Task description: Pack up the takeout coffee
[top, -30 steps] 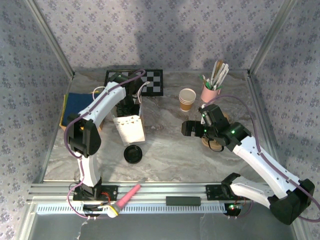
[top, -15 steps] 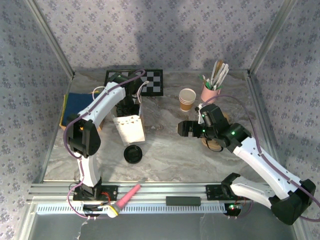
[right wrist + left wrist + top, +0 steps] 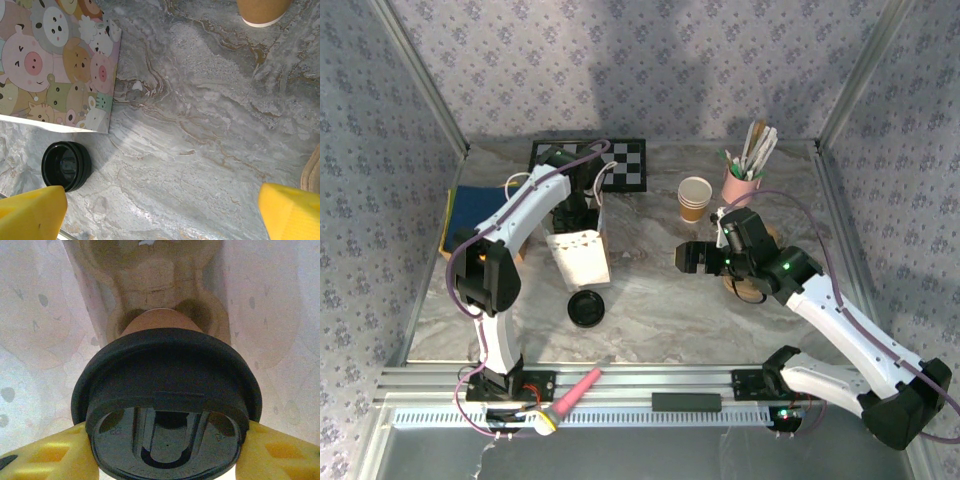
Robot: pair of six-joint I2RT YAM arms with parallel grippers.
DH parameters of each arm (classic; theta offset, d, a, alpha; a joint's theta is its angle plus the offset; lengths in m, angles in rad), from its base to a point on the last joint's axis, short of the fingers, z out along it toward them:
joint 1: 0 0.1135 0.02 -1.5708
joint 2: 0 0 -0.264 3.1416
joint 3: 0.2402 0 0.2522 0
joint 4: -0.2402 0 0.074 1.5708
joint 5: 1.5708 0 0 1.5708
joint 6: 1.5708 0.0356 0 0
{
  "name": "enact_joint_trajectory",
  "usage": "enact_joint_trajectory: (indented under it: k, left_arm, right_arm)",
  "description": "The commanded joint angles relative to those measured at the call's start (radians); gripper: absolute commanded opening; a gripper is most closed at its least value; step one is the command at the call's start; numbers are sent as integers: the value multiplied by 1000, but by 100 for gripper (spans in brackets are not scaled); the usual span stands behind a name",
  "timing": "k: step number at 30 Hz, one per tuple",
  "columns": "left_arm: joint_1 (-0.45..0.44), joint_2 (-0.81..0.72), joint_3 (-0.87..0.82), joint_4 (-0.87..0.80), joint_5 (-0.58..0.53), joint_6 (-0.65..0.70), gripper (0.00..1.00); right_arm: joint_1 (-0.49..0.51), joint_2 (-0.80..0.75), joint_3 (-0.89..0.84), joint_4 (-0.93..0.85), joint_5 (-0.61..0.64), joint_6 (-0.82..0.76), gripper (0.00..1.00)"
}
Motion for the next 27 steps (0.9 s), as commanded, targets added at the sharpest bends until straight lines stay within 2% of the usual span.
enact_joint_trajectory:
  k: [1, 27]
  left_arm:
    - [-7, -27, -17, -47, 8, -2, 54]
    - [-15, -43, -42, -38, 11, -7, 54]
  right_arm:
    - [7, -12, 5, -3, 8, -9, 100]
    - [10, -20, 3, -11, 19, -3, 100]
